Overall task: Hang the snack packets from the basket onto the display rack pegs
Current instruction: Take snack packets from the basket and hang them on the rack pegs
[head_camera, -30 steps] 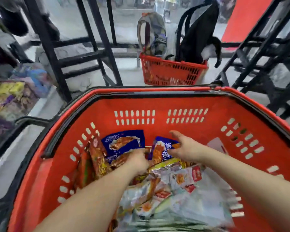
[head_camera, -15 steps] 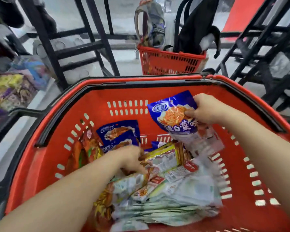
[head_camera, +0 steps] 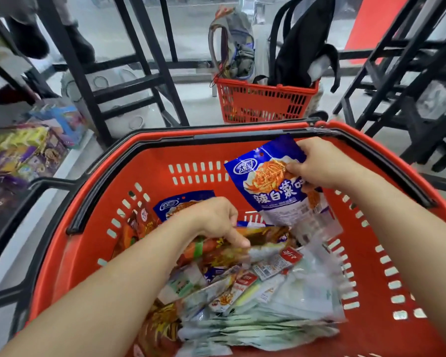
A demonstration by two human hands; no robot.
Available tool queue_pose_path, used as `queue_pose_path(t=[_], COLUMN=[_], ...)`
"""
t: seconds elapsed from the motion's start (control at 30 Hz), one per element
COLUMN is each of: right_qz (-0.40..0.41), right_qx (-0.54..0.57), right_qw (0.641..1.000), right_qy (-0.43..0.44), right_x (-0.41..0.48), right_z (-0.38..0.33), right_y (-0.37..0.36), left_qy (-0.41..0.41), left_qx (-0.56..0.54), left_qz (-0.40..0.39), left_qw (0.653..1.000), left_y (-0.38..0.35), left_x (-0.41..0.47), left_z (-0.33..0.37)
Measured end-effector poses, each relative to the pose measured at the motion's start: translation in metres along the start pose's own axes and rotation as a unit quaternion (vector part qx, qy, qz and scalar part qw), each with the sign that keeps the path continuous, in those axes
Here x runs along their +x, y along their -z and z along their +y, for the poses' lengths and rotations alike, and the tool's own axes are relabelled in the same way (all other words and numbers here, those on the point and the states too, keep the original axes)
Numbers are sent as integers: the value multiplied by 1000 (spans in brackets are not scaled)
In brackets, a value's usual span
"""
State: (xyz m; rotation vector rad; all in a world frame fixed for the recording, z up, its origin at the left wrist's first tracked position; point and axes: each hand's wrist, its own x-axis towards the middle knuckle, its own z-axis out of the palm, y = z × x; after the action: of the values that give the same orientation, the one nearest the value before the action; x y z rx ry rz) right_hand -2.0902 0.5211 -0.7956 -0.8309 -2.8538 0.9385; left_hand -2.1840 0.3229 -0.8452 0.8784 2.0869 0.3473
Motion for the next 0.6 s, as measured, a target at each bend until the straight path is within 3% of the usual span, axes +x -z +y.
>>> queue_pose_path(t=[0.13,0.27,0.4,0.47,0.6], right_qz=[26,54,25,9,-98], right_qx=[-22,4,-5,47,176], right_qw=[997,990,987,986,963], right_qy=[76,131,161,162,180], right_x=[-4,-24,-50,-66,-122], right_z=[-5,-35,-97,-138,-245], right_y=[6,21,65,103,191], left_qy=[-94,-130,-122,-122,-77], left_qx=[93,188,251,266,366], left_qz=[51,129,167,183,203], left_qw=[990,965,946,938,905], left_y=[38,74,127,158,217], left_x=[-41,-104,-194,-242,-337], left_z=[19,37,68,89,146])
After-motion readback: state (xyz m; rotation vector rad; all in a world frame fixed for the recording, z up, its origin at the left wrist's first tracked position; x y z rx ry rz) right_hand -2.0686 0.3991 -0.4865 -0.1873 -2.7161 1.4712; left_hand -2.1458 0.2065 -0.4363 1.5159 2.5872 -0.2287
